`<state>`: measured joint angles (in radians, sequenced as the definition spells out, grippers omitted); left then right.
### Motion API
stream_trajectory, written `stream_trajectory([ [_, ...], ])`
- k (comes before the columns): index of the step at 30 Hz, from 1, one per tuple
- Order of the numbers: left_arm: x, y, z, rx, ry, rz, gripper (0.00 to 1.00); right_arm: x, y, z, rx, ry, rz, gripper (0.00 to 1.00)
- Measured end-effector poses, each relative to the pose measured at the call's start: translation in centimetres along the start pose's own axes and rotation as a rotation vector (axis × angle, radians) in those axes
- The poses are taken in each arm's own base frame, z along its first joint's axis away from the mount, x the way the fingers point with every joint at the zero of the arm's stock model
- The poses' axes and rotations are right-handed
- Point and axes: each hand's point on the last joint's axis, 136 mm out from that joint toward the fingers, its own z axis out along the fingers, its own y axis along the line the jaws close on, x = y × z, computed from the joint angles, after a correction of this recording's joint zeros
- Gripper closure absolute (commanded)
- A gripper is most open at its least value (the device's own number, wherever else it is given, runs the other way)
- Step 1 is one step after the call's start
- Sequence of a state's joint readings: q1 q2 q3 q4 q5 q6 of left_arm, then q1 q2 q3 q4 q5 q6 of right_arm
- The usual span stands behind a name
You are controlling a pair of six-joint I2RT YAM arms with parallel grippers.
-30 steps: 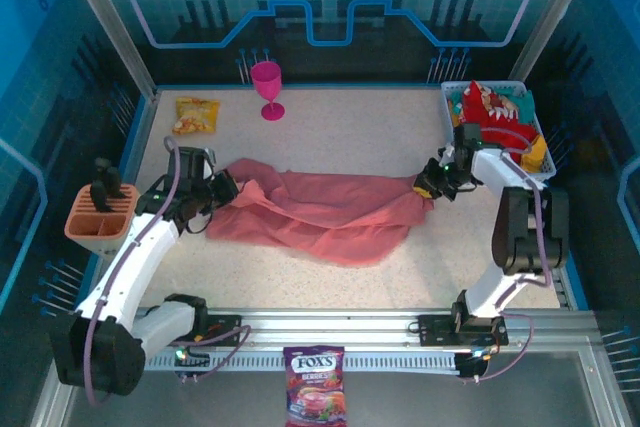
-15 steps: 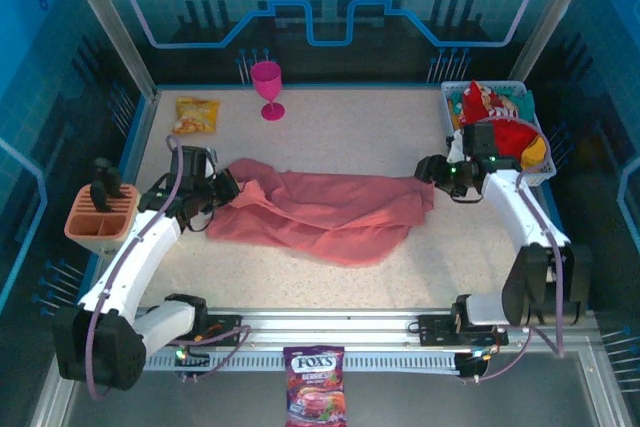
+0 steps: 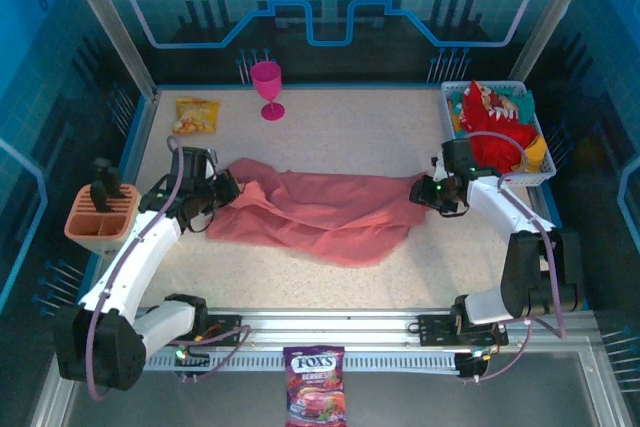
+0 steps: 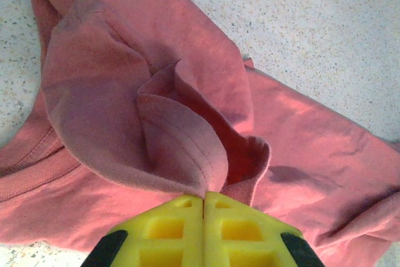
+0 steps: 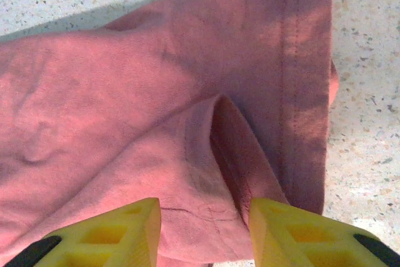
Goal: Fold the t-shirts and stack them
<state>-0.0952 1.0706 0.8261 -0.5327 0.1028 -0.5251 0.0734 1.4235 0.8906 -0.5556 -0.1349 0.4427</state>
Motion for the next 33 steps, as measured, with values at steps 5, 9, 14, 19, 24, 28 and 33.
stream_trajectory([
  [5,0.3,0.2,0.1,-0.003,0.005,-0.001,1.0,-0.3,0.3,0.3,-0.005,-0.011,-0.01,0.62],
  [9,0.3,0.2,0.1,-0.003,0.004,-0.001,1.0,-0.2,0.2,1.0,0.001,0.003,-0.012,0.62],
  [14,0.2,0.2,-0.1,0.001,0.0,0.0,1.0,0.6,-0.3,1.6,0.012,0.021,-0.01,0.62],
  [19,0.4,0.3,0.0,-0.001,0.002,-0.001,1.0,0.9,-0.5,1.9,0.012,0.026,-0.013,0.63],
  [24,0.6,0.5,0.2,-0.006,0.008,-0.002,1.0,1.5,-0.6,2.1,0.004,0.039,-0.016,0.75],
  [28,0.6,0.5,0.1,-0.006,0.009,-0.002,1.0,1.2,-0.2,1.9,-0.011,0.021,-0.022,0.87],
  [33,1.7,1.0,0.2,-0.002,0.023,-0.015,1.0,1.0,0.0,1.3,-0.016,0.003,-0.029,1.0],
])
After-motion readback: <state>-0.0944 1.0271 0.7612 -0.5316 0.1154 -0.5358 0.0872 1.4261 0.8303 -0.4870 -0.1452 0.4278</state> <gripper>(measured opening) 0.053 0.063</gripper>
